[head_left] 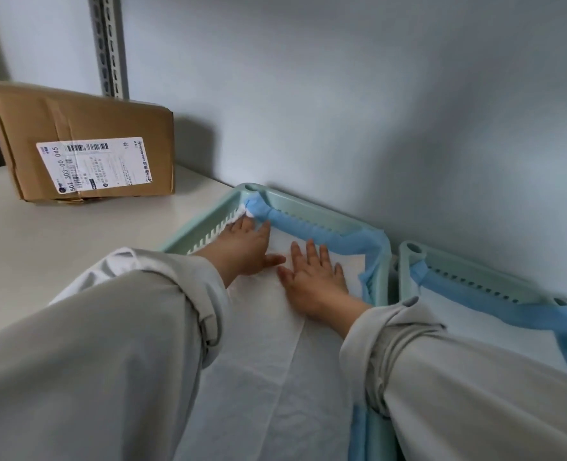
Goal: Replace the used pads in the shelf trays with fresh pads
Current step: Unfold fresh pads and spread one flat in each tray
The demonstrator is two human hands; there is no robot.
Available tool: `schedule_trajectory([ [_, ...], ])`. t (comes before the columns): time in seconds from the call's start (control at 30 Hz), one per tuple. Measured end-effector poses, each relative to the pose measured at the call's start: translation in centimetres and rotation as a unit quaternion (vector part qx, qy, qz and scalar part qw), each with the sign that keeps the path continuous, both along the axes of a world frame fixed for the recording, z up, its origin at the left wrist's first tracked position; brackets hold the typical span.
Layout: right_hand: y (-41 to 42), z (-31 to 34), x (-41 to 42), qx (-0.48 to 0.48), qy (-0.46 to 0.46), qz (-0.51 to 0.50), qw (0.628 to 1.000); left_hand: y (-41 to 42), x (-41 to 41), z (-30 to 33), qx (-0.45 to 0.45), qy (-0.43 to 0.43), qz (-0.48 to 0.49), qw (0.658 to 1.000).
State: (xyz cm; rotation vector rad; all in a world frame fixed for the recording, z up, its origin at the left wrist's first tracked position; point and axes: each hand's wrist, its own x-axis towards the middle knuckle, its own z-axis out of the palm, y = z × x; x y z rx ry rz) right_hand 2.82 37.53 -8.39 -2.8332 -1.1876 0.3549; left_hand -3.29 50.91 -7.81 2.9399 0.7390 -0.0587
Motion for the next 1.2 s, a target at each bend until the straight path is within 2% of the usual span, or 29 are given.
schedule_trajectory([
  [0.13,-0.5,-0.2,2.2,-0.025,0.026,-0.04,0.999,1.4,-0.2,-1.1,-0.024,0.036,-0.009,0.999],
  [0.23,-1.0,-1.4,2.4,0.023,0.025,-0.132,0.991,1.1,0.1,-1.5,-0.061,0.06,0.007,0.996],
  [0.3,-0.7,-1.7,2.0,0.04,0.019,-0.156,0.987,0.7,0.1,-1.5,-0.071,0.057,0.026,0.996],
  [0.47,-1.1,-1.1,0.5,0.029,0.023,-0.157,0.987,-0.5,-0.4,-1.4,-0.087,0.032,0.076,0.993],
  [0.63,-2.5,-1.4,-1.7,0.017,0.057,-0.146,0.987,-1.0,-1.0,-1.3,-0.076,0.016,0.071,0.994],
  [0.77,-2.9,-0.9,-0.9,0.02,0.049,-0.165,0.985,-3.6,-1.9,-1.3,-0.048,0.044,0.02,0.998],
  [0.87,-2.7,-0.4,-2.1,0.019,0.065,-0.176,0.982,-5.7,-4.1,-1.2,-0.061,0.078,0.01,0.995],
  [0.93,-2.7,-0.2,-3.6,0.008,0.06,-0.162,0.985,-6.0,-5.6,-0.9,-0.061,0.109,0.02,0.992],
  [1.03,-4.0,0.5,-6.4,-0.021,0.018,-0.072,0.997,-7.2,-7.7,0.3,-0.071,0.153,0.047,0.985],
  [1.13,-6.0,1.2,-7.6,-0.049,0.078,0.009,0.996,-8.3,-9.5,1.4,-0.082,0.199,0.052,0.975],
  [1.2,-7.8,1.3,-8.1,-0.075,0.097,0.023,0.992,-8.4,-11.1,1.9,-0.078,0.23,0.018,0.97],
])
